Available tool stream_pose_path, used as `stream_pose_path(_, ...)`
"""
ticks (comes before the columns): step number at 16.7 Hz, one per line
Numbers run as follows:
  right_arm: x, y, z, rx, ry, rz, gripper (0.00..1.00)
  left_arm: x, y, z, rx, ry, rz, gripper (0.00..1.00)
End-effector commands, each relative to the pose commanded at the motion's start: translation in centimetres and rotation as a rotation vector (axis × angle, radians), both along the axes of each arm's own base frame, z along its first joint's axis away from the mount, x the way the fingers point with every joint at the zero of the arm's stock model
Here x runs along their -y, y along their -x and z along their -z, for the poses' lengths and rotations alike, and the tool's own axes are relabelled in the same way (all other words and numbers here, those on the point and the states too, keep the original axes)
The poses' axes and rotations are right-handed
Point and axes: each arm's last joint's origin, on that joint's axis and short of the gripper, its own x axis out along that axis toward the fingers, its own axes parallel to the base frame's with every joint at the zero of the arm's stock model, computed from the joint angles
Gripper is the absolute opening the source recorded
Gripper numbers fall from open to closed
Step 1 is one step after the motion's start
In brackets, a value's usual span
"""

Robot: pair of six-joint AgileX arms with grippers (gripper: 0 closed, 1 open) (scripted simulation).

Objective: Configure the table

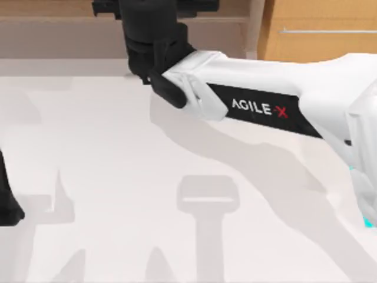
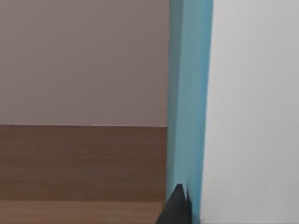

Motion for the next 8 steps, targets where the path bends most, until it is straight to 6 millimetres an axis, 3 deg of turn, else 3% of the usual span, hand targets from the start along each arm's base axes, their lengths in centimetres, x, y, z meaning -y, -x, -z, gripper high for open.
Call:
stream_pose_path(4,0.2,-0.2,0.1,-0.002,-0.004,0.0,0.0,0.0,0.0,0.0,0.0,0.0,0.0,1.0)
stream_pose_path(8,1.2,1.8,-1.1,-0.006,-0.063,-0.069,0.0,0.0,0.0,0.0,0.0,0.0,0.0,1.0)
